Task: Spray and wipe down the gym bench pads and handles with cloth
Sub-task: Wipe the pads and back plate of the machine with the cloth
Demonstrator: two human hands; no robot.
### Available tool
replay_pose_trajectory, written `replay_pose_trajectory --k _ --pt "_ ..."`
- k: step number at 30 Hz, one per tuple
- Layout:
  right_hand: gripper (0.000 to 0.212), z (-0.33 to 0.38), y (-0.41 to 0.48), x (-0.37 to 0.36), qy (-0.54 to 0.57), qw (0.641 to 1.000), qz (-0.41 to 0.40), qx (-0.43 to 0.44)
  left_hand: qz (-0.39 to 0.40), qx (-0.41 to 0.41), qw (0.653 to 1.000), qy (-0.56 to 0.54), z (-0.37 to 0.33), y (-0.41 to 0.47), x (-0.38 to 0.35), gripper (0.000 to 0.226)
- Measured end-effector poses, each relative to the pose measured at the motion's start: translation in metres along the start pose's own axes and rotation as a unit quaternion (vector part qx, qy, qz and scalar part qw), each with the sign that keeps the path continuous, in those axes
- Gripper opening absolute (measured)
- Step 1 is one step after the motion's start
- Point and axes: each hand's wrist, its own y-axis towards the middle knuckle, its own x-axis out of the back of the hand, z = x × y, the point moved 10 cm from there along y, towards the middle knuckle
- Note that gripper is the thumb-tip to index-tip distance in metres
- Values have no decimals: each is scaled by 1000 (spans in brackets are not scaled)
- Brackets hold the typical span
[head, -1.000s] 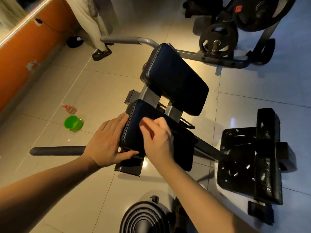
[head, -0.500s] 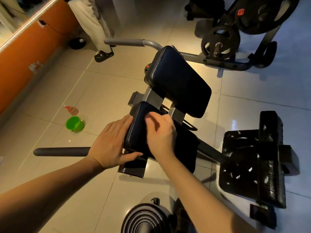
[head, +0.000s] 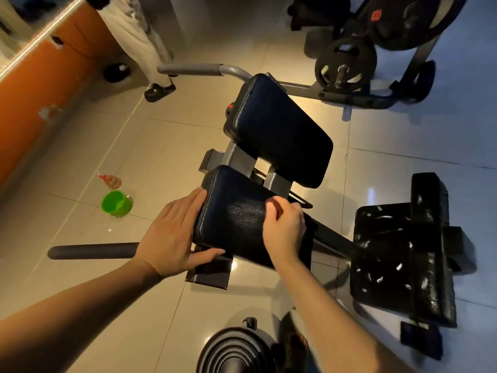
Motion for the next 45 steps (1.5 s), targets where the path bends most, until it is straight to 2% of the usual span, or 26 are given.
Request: replay_pose_trajectory --k 3,5,6,7,9,11,13,14,17,19,21,22,24,27,29,30,32,35,37,38,40,43,44,45 --pt "27 83 -24 -24 36 984 74 155 7 3 1000 -4 0 0 0 116" --pt "32 88 -32 -25 13 966 91 241 5 7 1000 -7 1 1 0 116" --pt "32 71 -25 -21 1 965 76 250 6 8 1000 -6 2 1 0 116" --pt "32 43 -13 -12 -3 975 56 214 8 9 1000 -6 2 1 -1 116" --pt "31 -33 15 7 -14 997 22 74 6 8 1000 -5 1 1 0 116" --pt "29 -104 28 24 -33 997 -3 -66 4 3 1000 -3 0 2 -1 115" --pt "24 -128 24 28 -31 989 -19 -145 8 6 1000 -1 0 1 -1 115" --pt "22 -116 19 27 -19 988 -32 -149 12 7 1000 0 0 1 -1 115" --pt "22 -16 4 4 45 999 -19 -11 13 10 1000 -1 0 2 -1 115" --pt "26 53 -26 -15 66 990 46 120 18 17 1000 -5 1 2 -1 116" --pt "31 78 -57 -19 32 968 84 235 14 19 1000 -9 -1 2 1 116" --pt "32 68 -62 -16 19 961 79 264 11 15 1000 -9 -2 3 1 116" --pt "32 8 -52 -2 9 974 51 220 12 7 1000 -9 -3 2 1 115" --pt "29 -99 -23 27 -37 998 12 44 6 1 1000 -5 -3 3 2 114" --pt "29 -127 -18 35 -55 998 10 -28 8 5 1000 -3 -2 2 0 114" --pt "28 -115 -20 33 -54 998 7 -24 13 8 1000 -3 -1 1 0 115" --pt "28 -53 -33 18 -27 998 7 52 17 11 1000 -3 -1 2 0 115" --pt "26 42 -72 -12 30 981 66 180 20 22 1000 -3 0 2 0 116" --pt "27 61 -91 -14 20 961 79 263 19 28 999 -8 0 1 0 115" --pt "28 47 -90 -11 13 958 76 275 16 26 999 -9 -1 1 1 115" --pt "28 -15 -76 2 -8 974 58 218 8 22 1000 -10 -1 0 2 113" --pt "28 -120 -47 35 -51 998 23 -4 0 15 1000 -7 -1 1 2 112" --pt "27 -138 -44 42 -67 995 12 -70 1 14 1000 -7 -1 1 1 113" --pt "26 -139 -42 43 -77 992 7 -102 2 15 1000 -9 1 1 0 113"
